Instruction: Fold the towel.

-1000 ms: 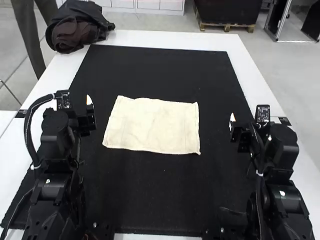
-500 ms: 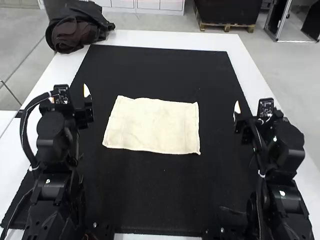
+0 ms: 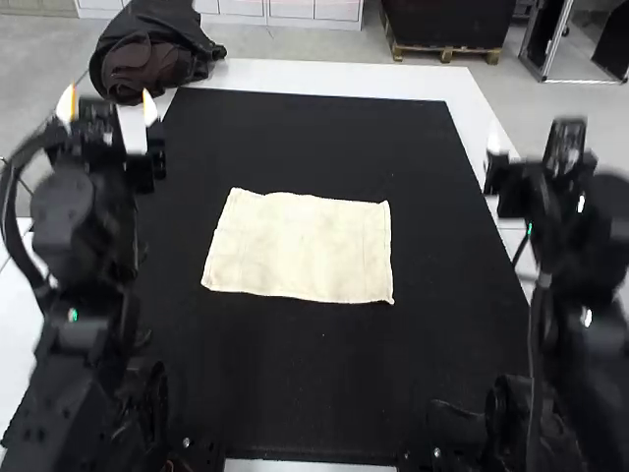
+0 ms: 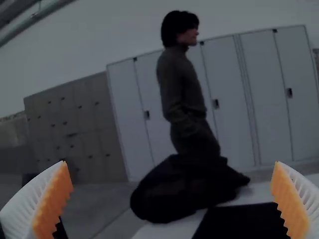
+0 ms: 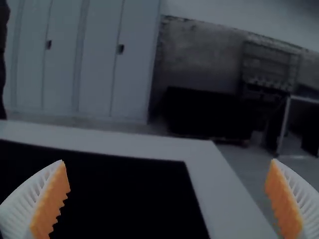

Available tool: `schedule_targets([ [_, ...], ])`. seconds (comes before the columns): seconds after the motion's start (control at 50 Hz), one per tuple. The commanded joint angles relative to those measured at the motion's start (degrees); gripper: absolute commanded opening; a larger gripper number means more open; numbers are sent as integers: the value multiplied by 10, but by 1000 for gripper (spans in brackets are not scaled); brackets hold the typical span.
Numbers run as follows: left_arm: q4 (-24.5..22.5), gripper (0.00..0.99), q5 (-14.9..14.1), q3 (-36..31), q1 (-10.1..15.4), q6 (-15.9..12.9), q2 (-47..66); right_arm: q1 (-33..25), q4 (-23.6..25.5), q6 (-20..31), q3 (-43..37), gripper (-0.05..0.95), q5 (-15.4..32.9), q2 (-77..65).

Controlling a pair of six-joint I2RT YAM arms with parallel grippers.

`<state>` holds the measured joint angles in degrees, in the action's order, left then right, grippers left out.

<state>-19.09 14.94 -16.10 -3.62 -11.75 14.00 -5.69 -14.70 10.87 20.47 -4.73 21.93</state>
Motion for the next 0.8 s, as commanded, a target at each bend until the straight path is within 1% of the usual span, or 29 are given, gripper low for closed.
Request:
schedule_targets([
  [0.0,2,926,-12,-53,5,-16,81,-8,0,-50,69,900,-11,114],
  [0.1,-4,926,-4,-82,1,-17,153,-8,-2,-74,113,900,-12,198],
  [0.18,-22,934,18,-97,0,-17,204,-6,-1,-90,143,902,-12,266],
  [0.26,-34,946,28,-100,0,-16,242,-5,0,-111,157,900,-12,322],
  [0.34,-34,946,28,-99,0,-17,277,-3,-2,-123,157,900,-5,370],
  [0.42,-31,939,11,-95,2,-29,307,-2,-5,-132,144,900,17,416],
  [0.48,-38,915,4,-87,3,-46,328,-2,-31,-132,128,902,40,447],
  [0.52,-51,897,-1,-84,3,-47,340,-2,-44,-132,120,903,44,461],
  [0.54,-53,898,-11,-84,1,-47,345,-3,-49,-132,117,903,45,466],
  [0.56,-50,908,-32,-85,0,-47,351,-5,-52,-132,113,905,45,474],
  [0.6,-40,962,-63,-88,-2,-46,362,-5,-56,-132,109,905,45,480],
  [0.66,-31,970,-92,-90,-7,-46,376,-2,-63,-125,105,905,45,485],
  [0.74,-29,970,-92,-94,-17,-43,399,0,-66,-109,99,905,42,485],
  [0.78,-28,970,-91,-93,-20,-33,410,2,-65,-103,99,905,41,485],
])
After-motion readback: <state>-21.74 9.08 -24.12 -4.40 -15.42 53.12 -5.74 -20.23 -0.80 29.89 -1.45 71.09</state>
